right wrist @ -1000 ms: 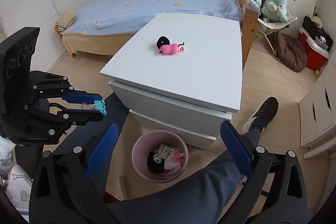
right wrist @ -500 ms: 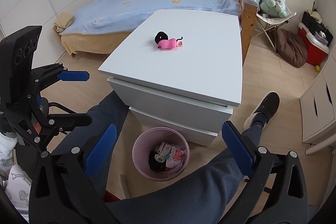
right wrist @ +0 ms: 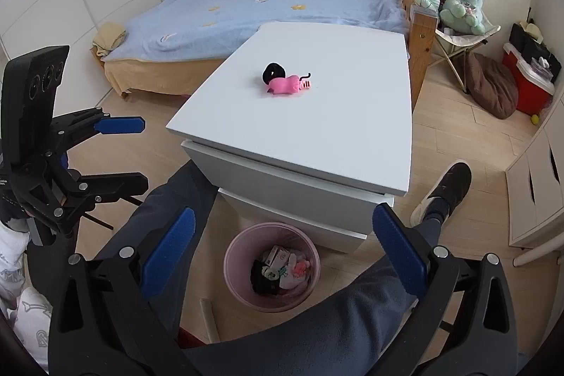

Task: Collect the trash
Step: 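Move the right gripper back over the table toward the black and pink plush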

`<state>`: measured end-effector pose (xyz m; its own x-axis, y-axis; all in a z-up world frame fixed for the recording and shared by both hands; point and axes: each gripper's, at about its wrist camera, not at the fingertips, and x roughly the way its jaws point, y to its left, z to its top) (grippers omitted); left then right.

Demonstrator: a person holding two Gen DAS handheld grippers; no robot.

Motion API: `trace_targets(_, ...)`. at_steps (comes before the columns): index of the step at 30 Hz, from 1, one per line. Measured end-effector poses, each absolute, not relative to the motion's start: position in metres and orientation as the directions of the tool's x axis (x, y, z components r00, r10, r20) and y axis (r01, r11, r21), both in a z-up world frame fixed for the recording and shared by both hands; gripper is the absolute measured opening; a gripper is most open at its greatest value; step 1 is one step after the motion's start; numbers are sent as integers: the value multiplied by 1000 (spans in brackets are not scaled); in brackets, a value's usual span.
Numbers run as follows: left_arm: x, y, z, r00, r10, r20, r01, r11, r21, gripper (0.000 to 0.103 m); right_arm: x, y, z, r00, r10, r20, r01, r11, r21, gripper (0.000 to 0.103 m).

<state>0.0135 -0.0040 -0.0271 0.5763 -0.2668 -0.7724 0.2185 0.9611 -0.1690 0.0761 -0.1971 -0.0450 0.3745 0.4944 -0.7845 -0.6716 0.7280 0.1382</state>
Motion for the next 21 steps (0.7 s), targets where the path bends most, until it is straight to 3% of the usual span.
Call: trace_targets(21,47,38,-24,615,-209,-760,146,978,-151,96,184,-105,-35,333,419,-845,-686,723,88,99)
